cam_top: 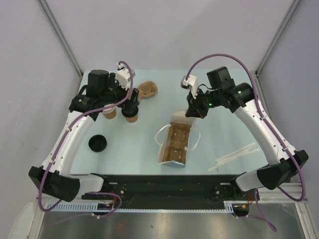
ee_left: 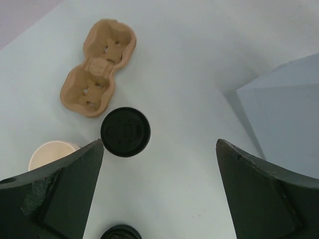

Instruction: Pack the takeout coffee

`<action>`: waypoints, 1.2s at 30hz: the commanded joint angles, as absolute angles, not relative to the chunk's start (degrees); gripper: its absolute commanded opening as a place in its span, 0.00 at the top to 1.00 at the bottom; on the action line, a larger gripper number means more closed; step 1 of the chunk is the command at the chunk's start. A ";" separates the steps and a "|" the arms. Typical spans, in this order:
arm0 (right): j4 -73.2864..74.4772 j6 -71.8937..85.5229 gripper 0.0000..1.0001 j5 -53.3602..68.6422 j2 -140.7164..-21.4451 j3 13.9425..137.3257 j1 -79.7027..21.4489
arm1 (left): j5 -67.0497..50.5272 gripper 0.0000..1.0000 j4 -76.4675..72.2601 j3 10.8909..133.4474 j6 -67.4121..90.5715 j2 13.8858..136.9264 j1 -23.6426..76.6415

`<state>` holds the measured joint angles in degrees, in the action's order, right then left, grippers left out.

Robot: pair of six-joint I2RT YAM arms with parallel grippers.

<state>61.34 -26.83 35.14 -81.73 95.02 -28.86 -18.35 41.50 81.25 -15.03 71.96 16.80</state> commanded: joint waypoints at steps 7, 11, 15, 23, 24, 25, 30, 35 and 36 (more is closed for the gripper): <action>61.35 -26.54 1.00 33.13 -83.85 95.19 -28.30 | -11.95 0.00 49.30 90.24 -15.03 89.99 13.81; 61.35 -26.72 1.00 33.13 -84.20 95.45 -28.21 | -10.63 0.00 49.48 90.88 -16.61 93.95 13.10; 61.26 -26.81 1.00 33.22 -84.64 95.71 -27.95 | -9.76 0.01 49.83 91.32 -18.71 96.85 12.92; 61.52 -26.89 1.00 33.57 -85.52 95.89 -27.60 | -9.23 0.01 49.22 93.34 -19.78 102.29 12.92; 61.70 -26.98 1.00 33.66 -85.69 96.06 -27.60 | -9.14 0.00 49.31 94.12 -19.86 102.83 12.92; 61.79 -26.90 1.00 33.66 -85.78 96.15 -27.60 | -8.97 0.01 49.48 94.48 -20.04 103.44 12.83; 62.14 -27.07 1.00 33.75 -86.40 96.68 -27.60 | -8.09 0.00 49.31 96.41 -20.74 105.99 12.83; 62.49 -27.33 1.00 33.58 -87.10 97.29 -27.51 | -9.04 0.01 50.80 98.17 -21.10 108.10 11.78; 62.58 -27.33 1.00 33.40 -87.27 97.38 -27.42 | -9.40 0.00 51.15 98.87 -21.01 108.45 11.43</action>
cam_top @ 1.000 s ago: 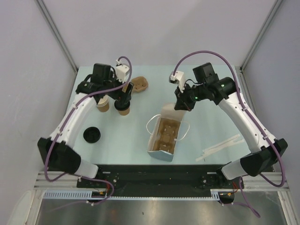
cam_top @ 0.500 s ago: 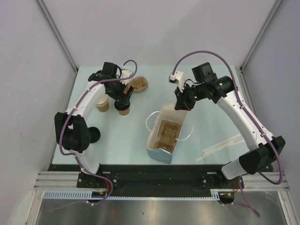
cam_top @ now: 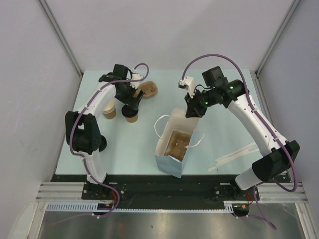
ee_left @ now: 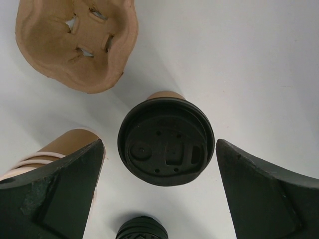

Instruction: Pack the takeout coffee

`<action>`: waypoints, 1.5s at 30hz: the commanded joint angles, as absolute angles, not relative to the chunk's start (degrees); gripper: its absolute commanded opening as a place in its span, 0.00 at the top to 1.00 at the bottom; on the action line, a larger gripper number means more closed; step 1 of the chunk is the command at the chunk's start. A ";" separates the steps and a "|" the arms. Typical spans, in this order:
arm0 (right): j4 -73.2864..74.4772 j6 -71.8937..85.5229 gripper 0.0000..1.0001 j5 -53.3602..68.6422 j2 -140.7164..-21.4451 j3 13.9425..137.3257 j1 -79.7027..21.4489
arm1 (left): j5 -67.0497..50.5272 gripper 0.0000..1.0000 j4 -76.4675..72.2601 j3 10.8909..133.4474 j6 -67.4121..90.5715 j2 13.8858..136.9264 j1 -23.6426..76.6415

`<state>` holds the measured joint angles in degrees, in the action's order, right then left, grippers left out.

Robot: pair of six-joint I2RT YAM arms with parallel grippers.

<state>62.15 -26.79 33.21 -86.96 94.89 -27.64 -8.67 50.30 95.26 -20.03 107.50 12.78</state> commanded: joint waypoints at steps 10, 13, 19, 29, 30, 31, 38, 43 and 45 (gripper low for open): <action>63.19 -27.95 1.00 33.49 -88.86 98.09 -27.33 | -12.92 0.00 52.91 98.70 -21.18 110.21 10.28; 63.37 -28.04 1.00 33.49 -89.12 98.17 -27.33 | -13.45 0.01 52.74 97.65 -21.01 110.21 10.20; 63.46 -28.04 1.00 33.57 -89.65 98.52 -27.33 | -14.24 0.00 52.29 96.86 -20.48 110.30 9.93; 63.46 -28.04 1.00 33.57 -89.82 98.70 -27.33 | -14.85 0.00 53.17 96.86 -20.22 110.39 9.93; 63.46 -27.95 1.00 33.66 -89.82 98.61 -27.25 | -14.85 0.01 53.17 96.33 -20.30 110.39 9.84; 63.37 -27.86 1.00 33.66 -89.82 98.61 -27.33 | -14.85 0.01 53.09 95.98 -20.22 110.22 9.93; 63.37 -28.12 1.00 33.66 -90.09 98.79 -27.33 | -15.56 0.02 53.26 95.71 -19.69 110.74 9.49; 63.46 -28.21 1.00 33.49 -90.18 99.14 -27.25 | -15.82 0.05 53.52 95.63 -19.60 111.18 9.32; 63.37 -28.21 1.00 33.57 -90.18 99.14 -27.25 | -16.08 0.07 53.53 95.54 -19.42 111.36 9.14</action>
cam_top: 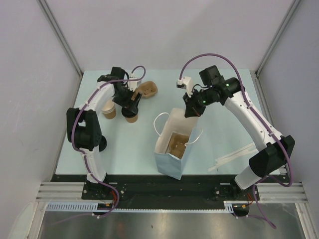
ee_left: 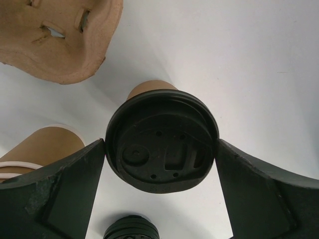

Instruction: Pack the takeout coffee

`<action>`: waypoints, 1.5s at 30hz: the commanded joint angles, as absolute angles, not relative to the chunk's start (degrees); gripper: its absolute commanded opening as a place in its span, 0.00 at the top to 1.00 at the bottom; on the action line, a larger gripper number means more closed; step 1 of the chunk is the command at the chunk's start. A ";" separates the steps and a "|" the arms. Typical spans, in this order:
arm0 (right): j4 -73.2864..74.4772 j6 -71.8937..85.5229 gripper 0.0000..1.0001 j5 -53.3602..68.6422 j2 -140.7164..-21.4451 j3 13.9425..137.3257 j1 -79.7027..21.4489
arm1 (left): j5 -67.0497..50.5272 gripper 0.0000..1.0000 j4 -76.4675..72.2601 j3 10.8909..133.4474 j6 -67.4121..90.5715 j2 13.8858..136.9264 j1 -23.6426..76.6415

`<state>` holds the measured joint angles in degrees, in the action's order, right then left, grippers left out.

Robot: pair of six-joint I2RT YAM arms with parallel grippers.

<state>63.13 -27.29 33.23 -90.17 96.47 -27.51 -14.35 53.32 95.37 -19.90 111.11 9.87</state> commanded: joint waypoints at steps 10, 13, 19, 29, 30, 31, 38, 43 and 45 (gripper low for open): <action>63.37 -28.21 1.00 33.75 -90.35 99.14 -26.81 | -18.54 0.13 55.28 96.41 -18.02 113.11 8.70; 63.28 -28.04 1.00 33.84 -90.35 99.32 -26.63 | -19.60 0.17 56.33 97.03 -17.49 113.99 8.44; 63.28 -27.86 1.00 33.92 -90.88 100.11 -26.46 | -20.83 0.24 57.30 96.68 -17.49 114.17 8.09; 61.09 -25.75 1.00 33.49 -90.35 99.14 -26.02 | -22.41 0.64 57.13 99.93 -18.98 105.83 8.09; 61.00 -25.49 1.00 33.31 -90.26 98.97 -25.93 | -22.93 0.66 57.13 100.28 -19.07 103.82 8.17; 60.74 -25.31 1.00 33.31 -90.26 98.96 -25.84 | -23.11 0.69 57.39 100.98 -19.16 102.93 8.17; 58.81 -21.72 1.00 33.75 -90.97 99.32 -23.73 | -27.15 0.86 61.35 110.90 -20.21 97.21 8.35; 56.08 -17.94 1.00 33.75 -91.05 99.58 -22.76 | -31.98 0.92 61.09 123.89 -18.99 94.57 8.88; 55.64 -16.01 1.00 33.84 -91.05 100.02 -22.76 | -34.79 0.93 60.30 127.51 -16.89 93.69 9.57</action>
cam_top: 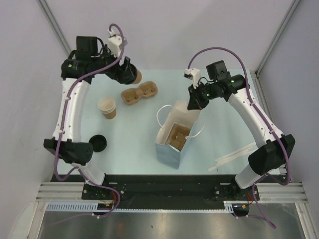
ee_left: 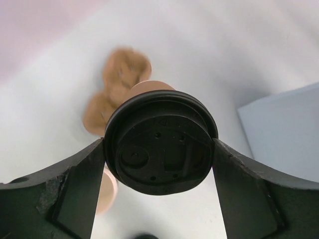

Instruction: Pack the takeout coffee

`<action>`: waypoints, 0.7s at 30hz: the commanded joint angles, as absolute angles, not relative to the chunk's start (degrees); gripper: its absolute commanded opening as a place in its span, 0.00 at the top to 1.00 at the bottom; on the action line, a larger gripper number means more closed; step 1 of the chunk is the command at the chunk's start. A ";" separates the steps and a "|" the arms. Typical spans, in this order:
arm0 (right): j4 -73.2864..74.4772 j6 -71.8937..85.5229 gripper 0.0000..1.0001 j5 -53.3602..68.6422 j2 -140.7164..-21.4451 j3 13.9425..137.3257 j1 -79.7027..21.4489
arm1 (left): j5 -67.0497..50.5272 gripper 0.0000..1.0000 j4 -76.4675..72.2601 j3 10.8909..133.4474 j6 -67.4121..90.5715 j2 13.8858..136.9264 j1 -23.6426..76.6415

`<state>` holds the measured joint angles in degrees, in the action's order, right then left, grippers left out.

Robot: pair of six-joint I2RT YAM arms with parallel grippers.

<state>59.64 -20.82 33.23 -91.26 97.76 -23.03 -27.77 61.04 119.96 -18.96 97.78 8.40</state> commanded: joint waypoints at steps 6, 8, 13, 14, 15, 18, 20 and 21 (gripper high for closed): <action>54.84 -13.54 1.00 33.49 -90.62 99.67 -22.94 | -36.21 0.94 58.63 133.68 -17.75 89.57 20.88; 54.49 -13.27 1.00 33.14 -90.44 99.05 -23.03 | -36.39 0.94 57.92 133.77 -17.93 88.69 24.42; 53.97 -12.57 1.00 32.08 -89.83 98.53 -23.73 | -35.25 0.95 58.36 134.12 -17.75 87.63 36.19; 53.88 -12.31 1.00 31.91 -89.82 98.53 -23.73 | -35.16 0.95 58.62 134.03 -17.75 87.54 37.69; 53.88 -12.13 1.00 31.90 -89.65 98.53 -23.73 | -34.20 0.95 59.15 133.25 -18.19 87.10 40.23; 53.53 -12.04 1.00 31.99 -89.21 98.44 -23.82 | -31.83 0.96 59.59 128.26 -19.86 86.05 44.55; 53.17 -12.22 1.00 32.08 -88.95 98.53 -24.08 | -28.93 0.96 60.03 125.26 -20.65 85.34 46.31; 53.26 -12.39 1.00 31.99 -88.86 98.53 -24.17 | -27.96 0.96 60.29 122.20 -21.09 85.17 46.75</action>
<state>55.83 -13.45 32.18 -91.29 97.76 -23.59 -32.64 59.22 128.29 -18.70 86.87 44.05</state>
